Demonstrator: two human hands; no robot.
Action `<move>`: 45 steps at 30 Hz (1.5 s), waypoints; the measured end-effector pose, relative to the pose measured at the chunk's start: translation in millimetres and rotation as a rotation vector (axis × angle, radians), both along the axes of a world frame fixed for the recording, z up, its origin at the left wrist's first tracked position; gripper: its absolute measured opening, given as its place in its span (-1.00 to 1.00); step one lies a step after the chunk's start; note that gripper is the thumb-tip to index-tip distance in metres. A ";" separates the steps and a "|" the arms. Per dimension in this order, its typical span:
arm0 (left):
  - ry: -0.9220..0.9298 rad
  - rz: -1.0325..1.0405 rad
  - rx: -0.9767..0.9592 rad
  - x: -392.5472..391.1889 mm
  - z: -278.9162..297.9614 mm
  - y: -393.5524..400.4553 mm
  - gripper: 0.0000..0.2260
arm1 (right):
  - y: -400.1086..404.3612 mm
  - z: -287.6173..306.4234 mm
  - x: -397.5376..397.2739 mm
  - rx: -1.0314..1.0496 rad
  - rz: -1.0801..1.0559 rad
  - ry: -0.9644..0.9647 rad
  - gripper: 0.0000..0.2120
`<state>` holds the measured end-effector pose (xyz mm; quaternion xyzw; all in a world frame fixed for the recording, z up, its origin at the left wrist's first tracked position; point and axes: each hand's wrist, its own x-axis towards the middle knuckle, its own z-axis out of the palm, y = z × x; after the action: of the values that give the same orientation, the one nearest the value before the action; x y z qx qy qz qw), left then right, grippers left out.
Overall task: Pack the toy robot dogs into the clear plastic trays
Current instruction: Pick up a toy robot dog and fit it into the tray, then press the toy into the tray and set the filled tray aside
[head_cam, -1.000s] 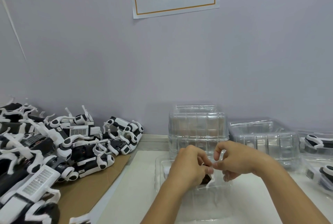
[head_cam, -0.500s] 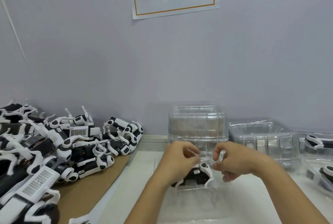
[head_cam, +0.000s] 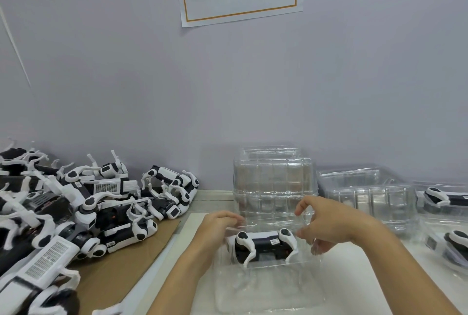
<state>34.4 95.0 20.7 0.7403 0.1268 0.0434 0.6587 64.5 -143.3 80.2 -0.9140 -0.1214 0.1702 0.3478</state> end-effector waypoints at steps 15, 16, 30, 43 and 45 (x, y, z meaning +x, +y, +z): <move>-0.031 0.055 -0.040 -3.1 2.5 -3.5 -0.78 | -17.3 10.2 -1.7 -0.206 -0.050 0.042 -0.55; -0.024 0.054 -0.025 -2.9 2.6 -4.0 -0.79 | -21.0 12.7 -2.5 -0.262 -0.052 0.031 -0.53; 0.070 -0.068 0.011 -8.2 8.1 -7.5 -0.67 | 14.3 42.7 -26.9 -0.248 0.097 -0.327 -0.73; 0.045 -0.257 -0.134 -4.4 1.1 -7.7 -0.55 | 68.9 11.0 -36.5 -0.109 0.191 -0.380 -0.65; 0.012 -0.115 -0.113 -0.9 0.9 -3.5 -0.65 | 74.4 6.7 -38.8 -0.097 0.209 -0.367 -0.63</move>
<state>33.5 91.5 21.6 0.7083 0.0902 -0.0061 0.7001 25.7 -68.9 86.8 -0.9277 -0.2686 0.0416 0.2558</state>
